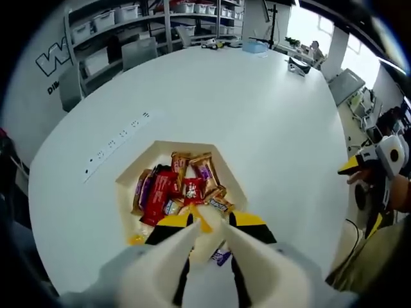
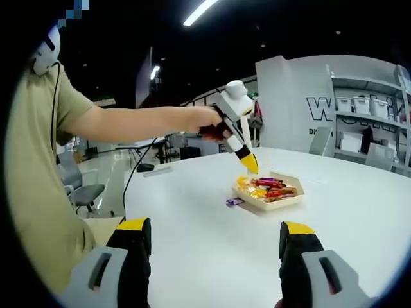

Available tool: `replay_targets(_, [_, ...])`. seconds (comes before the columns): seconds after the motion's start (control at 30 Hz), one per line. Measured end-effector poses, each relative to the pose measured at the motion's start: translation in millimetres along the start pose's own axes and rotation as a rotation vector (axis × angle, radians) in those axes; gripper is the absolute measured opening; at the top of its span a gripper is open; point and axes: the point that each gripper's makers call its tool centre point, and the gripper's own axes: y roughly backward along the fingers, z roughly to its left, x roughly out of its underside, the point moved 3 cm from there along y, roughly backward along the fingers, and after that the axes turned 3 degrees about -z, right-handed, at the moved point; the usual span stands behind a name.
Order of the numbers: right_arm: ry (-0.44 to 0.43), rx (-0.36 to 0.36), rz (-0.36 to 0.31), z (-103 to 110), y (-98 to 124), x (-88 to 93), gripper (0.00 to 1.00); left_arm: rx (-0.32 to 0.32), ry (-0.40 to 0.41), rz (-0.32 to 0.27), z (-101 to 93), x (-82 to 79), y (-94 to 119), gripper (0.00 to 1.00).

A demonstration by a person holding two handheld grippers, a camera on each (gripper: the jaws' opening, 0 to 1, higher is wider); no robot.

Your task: Place the target food into the container with the food tongs after gripping and lifting it, then release it inside without dropping or visibly crushing the food.

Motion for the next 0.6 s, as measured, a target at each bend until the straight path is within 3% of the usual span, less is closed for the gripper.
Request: replay_targets(0.6, [-0.003, -0.005, 0.005, 2, -3, 1.5, 0.81, -0.015, 0.053, 0.027, -9.1, 23.9, 5, 0.22])
